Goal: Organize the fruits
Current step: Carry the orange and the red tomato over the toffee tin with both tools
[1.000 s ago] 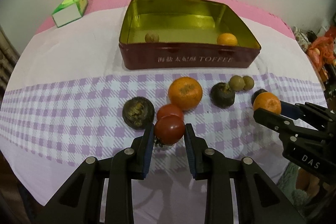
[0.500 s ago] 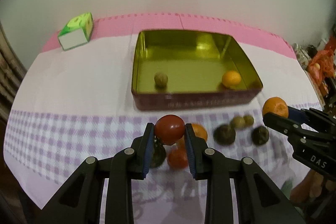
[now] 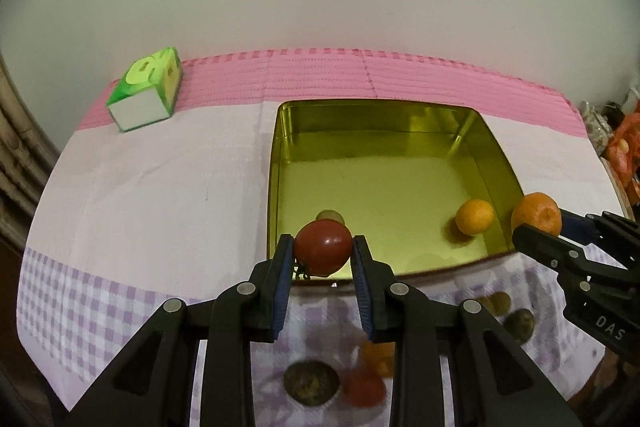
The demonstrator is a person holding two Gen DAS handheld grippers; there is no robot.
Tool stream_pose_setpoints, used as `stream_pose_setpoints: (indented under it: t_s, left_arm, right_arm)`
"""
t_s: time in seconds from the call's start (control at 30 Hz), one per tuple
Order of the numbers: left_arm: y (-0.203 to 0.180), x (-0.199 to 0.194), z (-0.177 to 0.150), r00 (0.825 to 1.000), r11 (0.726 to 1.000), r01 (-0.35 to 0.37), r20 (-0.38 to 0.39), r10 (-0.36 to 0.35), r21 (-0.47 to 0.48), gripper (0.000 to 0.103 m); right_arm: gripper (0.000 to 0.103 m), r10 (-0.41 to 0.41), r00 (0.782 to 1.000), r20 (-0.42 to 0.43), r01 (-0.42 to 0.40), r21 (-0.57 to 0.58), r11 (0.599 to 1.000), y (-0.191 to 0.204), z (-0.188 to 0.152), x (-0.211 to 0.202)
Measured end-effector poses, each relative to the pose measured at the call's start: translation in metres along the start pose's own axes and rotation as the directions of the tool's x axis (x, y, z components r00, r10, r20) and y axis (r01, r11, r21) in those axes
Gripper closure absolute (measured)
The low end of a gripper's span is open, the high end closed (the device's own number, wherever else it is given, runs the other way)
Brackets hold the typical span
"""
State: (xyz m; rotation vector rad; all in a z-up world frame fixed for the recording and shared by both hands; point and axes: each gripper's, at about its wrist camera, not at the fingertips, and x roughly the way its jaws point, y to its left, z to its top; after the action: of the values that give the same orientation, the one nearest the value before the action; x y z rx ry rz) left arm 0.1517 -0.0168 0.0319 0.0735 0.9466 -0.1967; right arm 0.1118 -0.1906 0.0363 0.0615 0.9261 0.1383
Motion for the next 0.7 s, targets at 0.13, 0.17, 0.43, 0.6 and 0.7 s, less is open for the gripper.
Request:
stream_pose_setpoints:
  t_s: [0.13,0.17,0.43,0.6,0.7]
  left_arm:
    - [0.002,0.016,0.005,1.0,1.0,-0.015,-0.023,0.014,-0.008,0.073]
    - [0.002,0.02,0.006,0.999,1.0,-0.016,-0.028,0.016,-0.009,0.073]
    - [0.001,0.038,0.013,0.999,1.0,-0.026,-0.042,0.026,0.006,0.073]
    - [0.003,0.049,0.015,0.998,1.0,-0.024,-0.057,0.024,0.006,0.073]
    - [0.002,0.055,0.015,0.997,1.0,-0.027,-0.067,0.028,0.012,0.073]
  right_arm:
    - [0.066,0.004,1.0,-0.018,-0.004,-0.001,1.0,-0.001,0.007,0.015]
    - [0.066,0.002,1.0,-0.024,-0.002,-0.003,1.0,-0.001,0.009,0.019]
    - [0.066,-0.008,0.999,-0.045,0.008,0.0,1.0,-0.004,0.017,0.038]
    - [0.066,-0.02,0.998,-0.055,0.02,0.001,1.0,-0.007,0.02,0.047]
    - [0.066,-0.024,0.998,-0.059,0.024,0.011,1.0,-0.012,0.021,0.051]
